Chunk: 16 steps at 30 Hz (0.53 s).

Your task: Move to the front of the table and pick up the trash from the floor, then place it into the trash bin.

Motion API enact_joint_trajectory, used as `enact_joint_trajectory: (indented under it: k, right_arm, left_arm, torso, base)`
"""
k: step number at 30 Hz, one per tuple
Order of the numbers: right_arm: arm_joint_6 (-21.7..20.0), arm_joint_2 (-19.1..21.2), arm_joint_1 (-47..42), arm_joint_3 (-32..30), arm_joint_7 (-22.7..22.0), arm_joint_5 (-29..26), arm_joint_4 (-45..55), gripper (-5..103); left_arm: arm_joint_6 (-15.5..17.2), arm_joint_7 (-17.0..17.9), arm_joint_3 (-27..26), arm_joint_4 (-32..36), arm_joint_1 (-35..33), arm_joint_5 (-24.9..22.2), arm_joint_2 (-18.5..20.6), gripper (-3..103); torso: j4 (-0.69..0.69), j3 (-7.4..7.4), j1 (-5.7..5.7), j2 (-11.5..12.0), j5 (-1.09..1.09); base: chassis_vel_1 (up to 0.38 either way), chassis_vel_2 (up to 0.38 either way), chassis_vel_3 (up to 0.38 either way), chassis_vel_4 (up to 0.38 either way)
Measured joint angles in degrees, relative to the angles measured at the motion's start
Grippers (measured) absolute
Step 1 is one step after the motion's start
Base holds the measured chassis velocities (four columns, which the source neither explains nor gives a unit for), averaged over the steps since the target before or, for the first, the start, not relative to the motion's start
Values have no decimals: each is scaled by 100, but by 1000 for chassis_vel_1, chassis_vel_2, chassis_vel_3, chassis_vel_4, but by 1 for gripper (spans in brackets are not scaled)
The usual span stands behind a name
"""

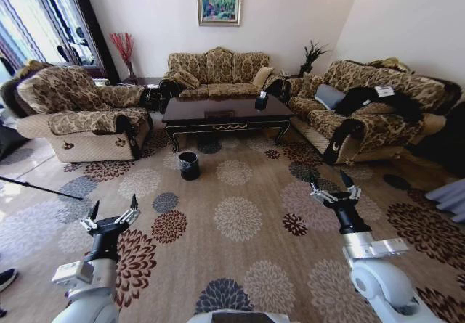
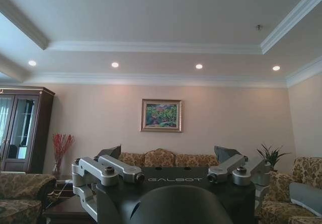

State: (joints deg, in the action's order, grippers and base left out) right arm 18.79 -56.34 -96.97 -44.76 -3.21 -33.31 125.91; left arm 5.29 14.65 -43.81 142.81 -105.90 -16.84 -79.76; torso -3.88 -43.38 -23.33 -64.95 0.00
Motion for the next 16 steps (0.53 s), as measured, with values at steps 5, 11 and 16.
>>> enact_joint_trajectory:
  k: [5,11,16]
  right_arm:
    - [0,0,0,0,0,0,0,100]
    - [0,0,0,0,0,0,0,100]
    - [0,0,0,0,0,0,0,100]
  left_arm:
    - [0,0,0,0,0,0,0,100]
    - [0,0,0,0,0,0,0,100]
    - [0,0,0,0,0,0,0,100]
  torso:
    - [0,5,4,9,0]
    - [0,9,7,16,0]
    - [0,12,9,20,0]
  base:
    - [0,0,0,0]
    - [0,0,0,0]
    - [0,0,0,0]
